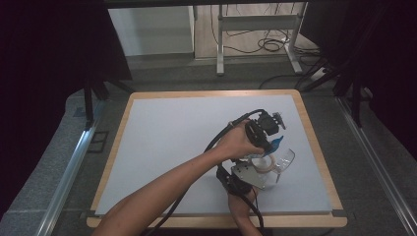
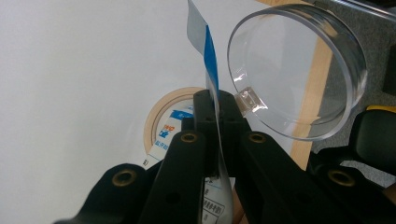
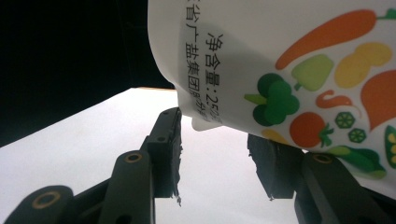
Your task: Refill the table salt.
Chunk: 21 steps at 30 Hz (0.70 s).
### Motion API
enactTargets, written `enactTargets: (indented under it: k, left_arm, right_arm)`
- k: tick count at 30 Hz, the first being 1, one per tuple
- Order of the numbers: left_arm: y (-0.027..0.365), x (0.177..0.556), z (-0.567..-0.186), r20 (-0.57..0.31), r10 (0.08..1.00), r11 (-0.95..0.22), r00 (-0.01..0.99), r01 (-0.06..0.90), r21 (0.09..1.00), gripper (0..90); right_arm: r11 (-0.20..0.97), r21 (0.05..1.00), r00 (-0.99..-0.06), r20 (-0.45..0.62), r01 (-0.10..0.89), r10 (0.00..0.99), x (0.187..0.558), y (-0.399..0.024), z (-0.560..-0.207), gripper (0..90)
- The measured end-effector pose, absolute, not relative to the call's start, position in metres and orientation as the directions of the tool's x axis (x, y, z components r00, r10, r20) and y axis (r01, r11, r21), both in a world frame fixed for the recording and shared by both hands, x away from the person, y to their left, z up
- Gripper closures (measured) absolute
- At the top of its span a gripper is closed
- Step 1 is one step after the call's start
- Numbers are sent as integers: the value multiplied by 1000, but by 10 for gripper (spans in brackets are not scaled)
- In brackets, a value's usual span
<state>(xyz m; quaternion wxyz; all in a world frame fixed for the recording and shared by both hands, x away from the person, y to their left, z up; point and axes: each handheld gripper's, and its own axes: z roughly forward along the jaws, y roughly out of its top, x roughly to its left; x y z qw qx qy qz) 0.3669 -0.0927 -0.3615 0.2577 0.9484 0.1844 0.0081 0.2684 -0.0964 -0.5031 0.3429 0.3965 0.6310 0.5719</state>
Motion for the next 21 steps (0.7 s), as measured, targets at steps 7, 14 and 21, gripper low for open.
enactTargets:
  k: [7,14,21]
  left_arm:
    - [-91,366,-361,-80,354,-798,932,346,493,900]
    - [-90,366,-361,-82,358,-794,930,349,498,900]
    - [-90,365,-360,-80,359,-794,930,350,497,900]
  right_arm:
    - [39,994,-454,14,107,891,268,-96,-503,554]
    - [46,993,-456,7,106,890,267,-95,-503,554]
    - [50,994,-456,2,102,890,267,-95,-502,554]
